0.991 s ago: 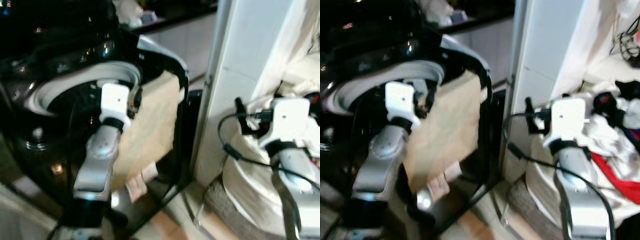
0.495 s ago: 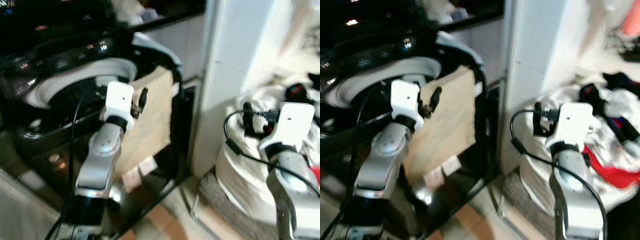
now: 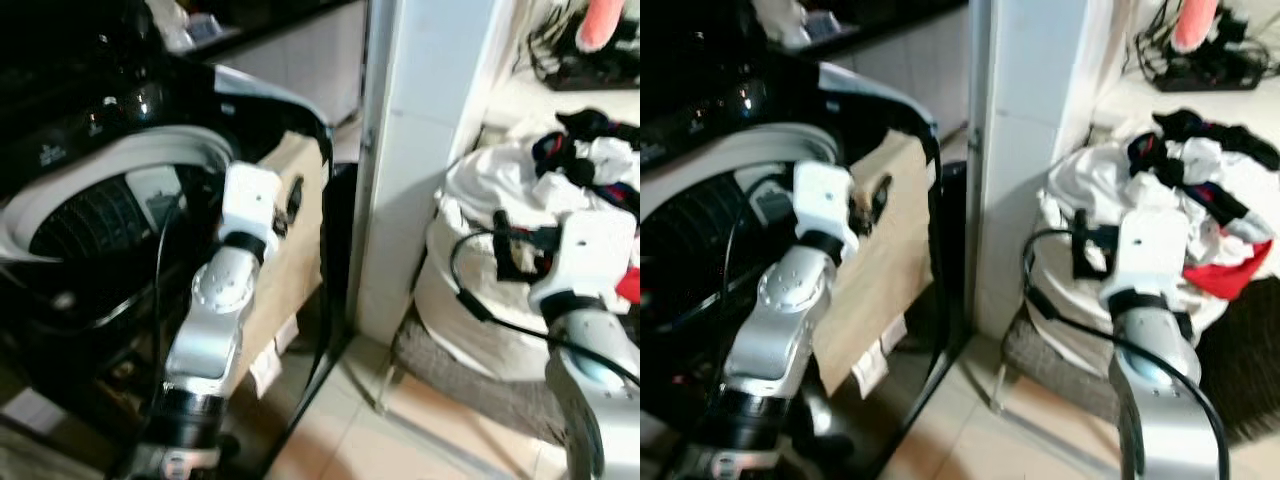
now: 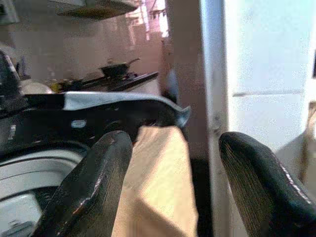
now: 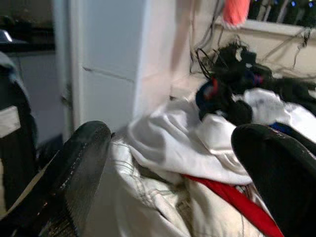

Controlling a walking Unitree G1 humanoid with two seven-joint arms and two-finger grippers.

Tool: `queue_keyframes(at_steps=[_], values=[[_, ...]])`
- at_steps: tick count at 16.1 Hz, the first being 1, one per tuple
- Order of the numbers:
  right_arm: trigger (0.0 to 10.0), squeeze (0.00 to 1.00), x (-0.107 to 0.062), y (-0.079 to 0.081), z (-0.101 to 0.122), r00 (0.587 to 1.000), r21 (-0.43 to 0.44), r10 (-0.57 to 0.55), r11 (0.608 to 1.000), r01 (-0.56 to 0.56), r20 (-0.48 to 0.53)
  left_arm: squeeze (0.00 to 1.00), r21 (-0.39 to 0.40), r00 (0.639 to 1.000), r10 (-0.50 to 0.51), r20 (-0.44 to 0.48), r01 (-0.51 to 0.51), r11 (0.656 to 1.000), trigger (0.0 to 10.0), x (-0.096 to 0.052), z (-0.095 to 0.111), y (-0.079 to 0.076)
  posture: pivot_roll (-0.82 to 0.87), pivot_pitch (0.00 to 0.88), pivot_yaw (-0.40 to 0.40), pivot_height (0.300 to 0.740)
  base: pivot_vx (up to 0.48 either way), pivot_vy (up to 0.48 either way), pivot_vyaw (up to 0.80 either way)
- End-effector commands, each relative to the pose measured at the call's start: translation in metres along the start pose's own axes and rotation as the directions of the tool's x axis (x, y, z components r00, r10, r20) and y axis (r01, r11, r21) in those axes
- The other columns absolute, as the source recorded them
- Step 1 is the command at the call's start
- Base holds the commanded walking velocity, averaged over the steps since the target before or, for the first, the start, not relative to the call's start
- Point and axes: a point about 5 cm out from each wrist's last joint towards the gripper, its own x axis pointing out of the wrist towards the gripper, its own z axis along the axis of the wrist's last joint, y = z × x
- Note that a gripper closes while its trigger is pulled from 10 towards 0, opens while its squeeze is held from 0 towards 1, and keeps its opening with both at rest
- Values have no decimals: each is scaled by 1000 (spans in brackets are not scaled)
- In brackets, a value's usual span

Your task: Clothes washing

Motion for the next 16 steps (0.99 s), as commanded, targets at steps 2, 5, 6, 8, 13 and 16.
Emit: queue_keyframes(at_steps=[2, 5, 6, 8, 13, 16], values=[[10000, 0, 0, -9, 1, 1000, -34, -18, 999, 17, -12, 0, 30, 1000, -9, -5, 9, 1000, 10000, -3, -3, -1, -177, 0, 39, 740, 0, -480, 0], [10000, 0, 2, -11, 2, 1000, -53, -14, 999, 13, -15, 0, 31, 1000, 0, -2, 0, 1000, 10000, -5, -3, -2, -174, 0, 30, 740, 0, -480, 0], [10000, 0, 3, -12, 2, 1000, -55, -14, 998, 13, -15, 0, 31, 1000, 1, -2, -1, 1000, 10000, -5, -3, -2, -174, 0, 31, 740, 0, -480, 0], [10000, 0, 4, -12, 2, 1000, -60, -7, 998, 6, -19, 0, 32, 1000, 1, -7, -1, 999, 10000, -5, -4, -2, -175, 0, 32, 740, 0, -480, 0], [10000, 0, 6, -1, 2, 995, -14, 101, 995, -101, 3, 0, 9, 1000, -14, 19, 14, 1000, 10000, 0, 3, 7, -166, 0, 45, 740, 89, 0, 0], [10000, 0, 8, 4, -4, 993, 61, 113, 991, -115, 39, 0, -16, 1000, -12, 16, 12, 1000, 10000, 4, 3, 10, -166, 0, 67, 740, 456, 0, 0]])
